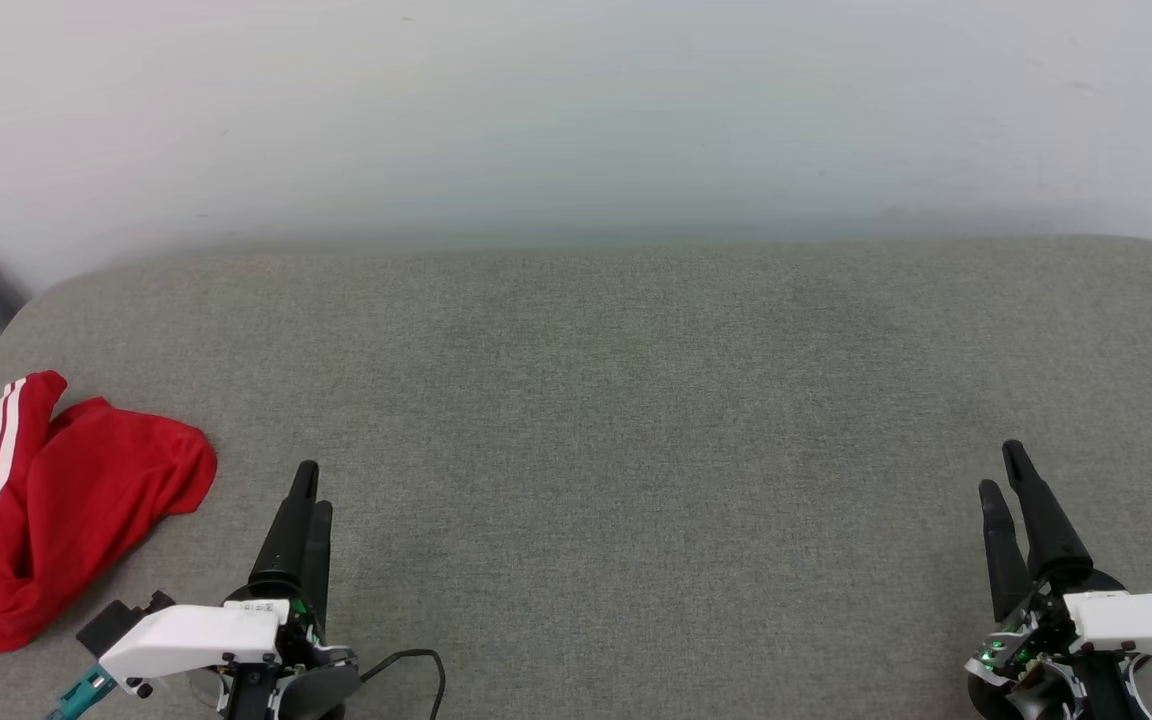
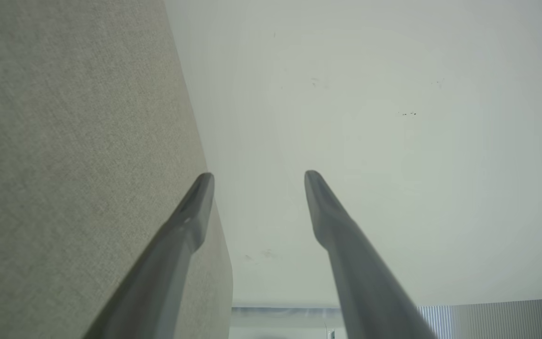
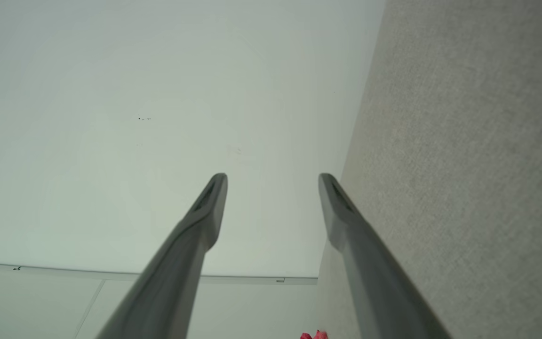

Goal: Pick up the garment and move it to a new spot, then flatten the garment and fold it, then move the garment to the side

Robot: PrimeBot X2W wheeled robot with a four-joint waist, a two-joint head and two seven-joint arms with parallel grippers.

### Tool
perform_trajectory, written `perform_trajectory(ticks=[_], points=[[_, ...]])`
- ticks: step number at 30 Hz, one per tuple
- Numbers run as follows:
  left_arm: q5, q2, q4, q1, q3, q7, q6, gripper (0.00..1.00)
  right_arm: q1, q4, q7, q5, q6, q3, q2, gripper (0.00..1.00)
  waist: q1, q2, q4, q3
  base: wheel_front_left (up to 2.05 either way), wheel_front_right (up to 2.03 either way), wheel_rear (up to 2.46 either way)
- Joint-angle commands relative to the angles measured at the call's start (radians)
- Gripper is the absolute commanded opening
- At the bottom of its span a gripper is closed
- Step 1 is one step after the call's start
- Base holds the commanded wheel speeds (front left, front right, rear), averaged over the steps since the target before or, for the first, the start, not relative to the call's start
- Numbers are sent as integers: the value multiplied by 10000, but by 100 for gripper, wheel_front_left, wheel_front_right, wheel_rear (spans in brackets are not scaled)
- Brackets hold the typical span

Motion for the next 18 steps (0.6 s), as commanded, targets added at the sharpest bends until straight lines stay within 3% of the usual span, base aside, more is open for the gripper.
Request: perform_trajectory(ticks=[1, 7, 18], points=[[223, 38, -267, -313, -129, -140, -4, 100, -200, -273, -130, -180, 2, 122, -61, 100, 0, 0, 4, 0, 0, 0, 0], [1098, 34, -557, -362, -256, -405, -4, 100, -258, -442, -409, -1022, 2, 440, -256, 100, 0, 0, 16, 9, 0, 0, 0], [4400, 59, -847, -439, -642, -923, -4, 100, -324, -773, -926, -4389, 2, 624, -380, 100, 0, 0, 27, 15, 0, 0, 0]])
